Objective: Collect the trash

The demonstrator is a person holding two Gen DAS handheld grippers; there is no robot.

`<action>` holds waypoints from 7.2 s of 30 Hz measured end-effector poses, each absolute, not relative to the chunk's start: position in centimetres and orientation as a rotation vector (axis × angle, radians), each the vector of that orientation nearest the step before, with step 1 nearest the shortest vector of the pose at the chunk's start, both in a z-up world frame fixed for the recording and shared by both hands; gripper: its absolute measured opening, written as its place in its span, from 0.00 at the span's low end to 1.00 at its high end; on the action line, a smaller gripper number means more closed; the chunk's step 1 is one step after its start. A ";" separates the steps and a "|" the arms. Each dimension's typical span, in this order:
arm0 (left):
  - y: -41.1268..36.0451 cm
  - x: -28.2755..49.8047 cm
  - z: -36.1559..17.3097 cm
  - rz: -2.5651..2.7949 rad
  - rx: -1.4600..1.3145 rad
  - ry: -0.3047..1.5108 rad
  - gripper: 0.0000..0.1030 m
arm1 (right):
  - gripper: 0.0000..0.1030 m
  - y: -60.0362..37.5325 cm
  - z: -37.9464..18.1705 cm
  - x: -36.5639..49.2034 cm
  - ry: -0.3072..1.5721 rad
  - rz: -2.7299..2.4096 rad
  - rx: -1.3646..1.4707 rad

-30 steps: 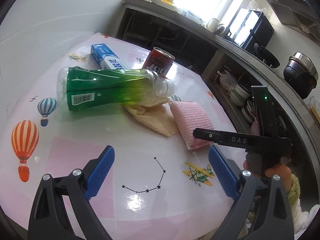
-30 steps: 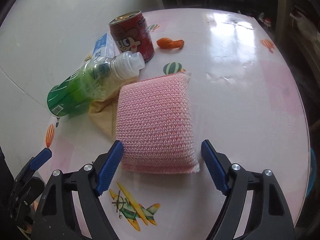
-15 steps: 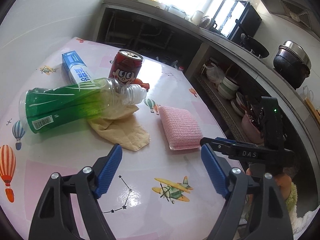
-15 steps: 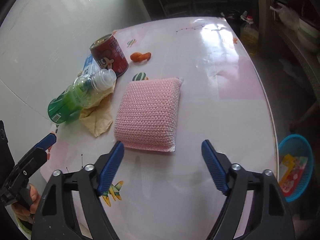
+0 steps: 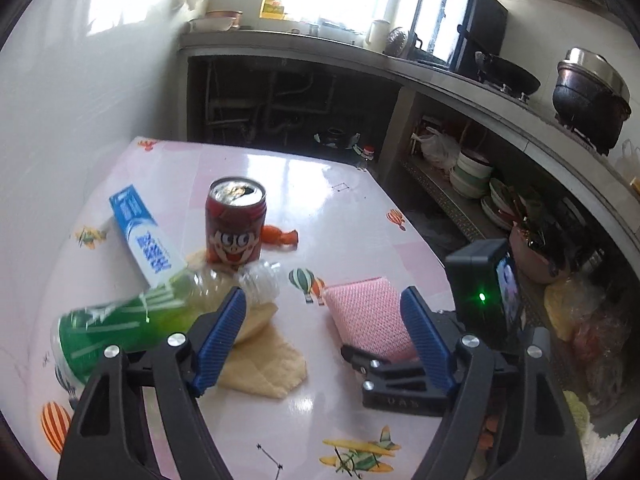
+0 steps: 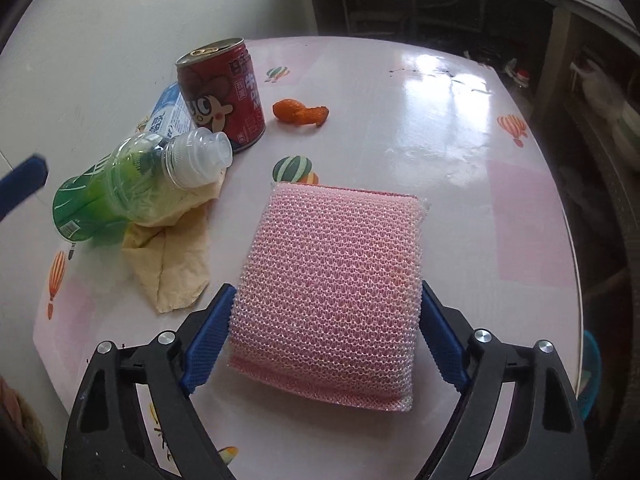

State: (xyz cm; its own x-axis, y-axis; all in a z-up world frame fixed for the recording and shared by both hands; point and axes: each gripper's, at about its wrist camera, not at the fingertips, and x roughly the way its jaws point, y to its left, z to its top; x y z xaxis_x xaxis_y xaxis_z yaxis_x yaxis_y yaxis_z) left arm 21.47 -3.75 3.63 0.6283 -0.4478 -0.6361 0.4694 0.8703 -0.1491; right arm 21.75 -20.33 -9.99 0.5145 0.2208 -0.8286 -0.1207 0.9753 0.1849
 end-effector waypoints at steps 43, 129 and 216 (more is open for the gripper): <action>-17.8 27.7 -4.6 -0.699 0.655 1.189 0.05 | 0.77 -28.7 -10.0 15.0 0.962 0.224 0.290; -0.8 10.8 -5.8 -0.622 -0.164 0.957 0.10 | 0.73 -25.4 -7.9 8.6 1.013 0.090 0.233; -34.6 16.2 -2.0 -1.041 0.207 1.056 0.10 | 0.78 -54.1 -14.5 -1.2 0.825 -0.383 0.936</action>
State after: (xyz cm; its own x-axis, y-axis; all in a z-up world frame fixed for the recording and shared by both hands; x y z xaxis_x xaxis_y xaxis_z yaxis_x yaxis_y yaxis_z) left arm 16.22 -34.62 -2.01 0.0913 -0.6033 -0.7923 0.7841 0.5341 -0.3163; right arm -1.25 -54.13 -14.55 0.6419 0.0517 -0.7650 0.6173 0.5570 0.5556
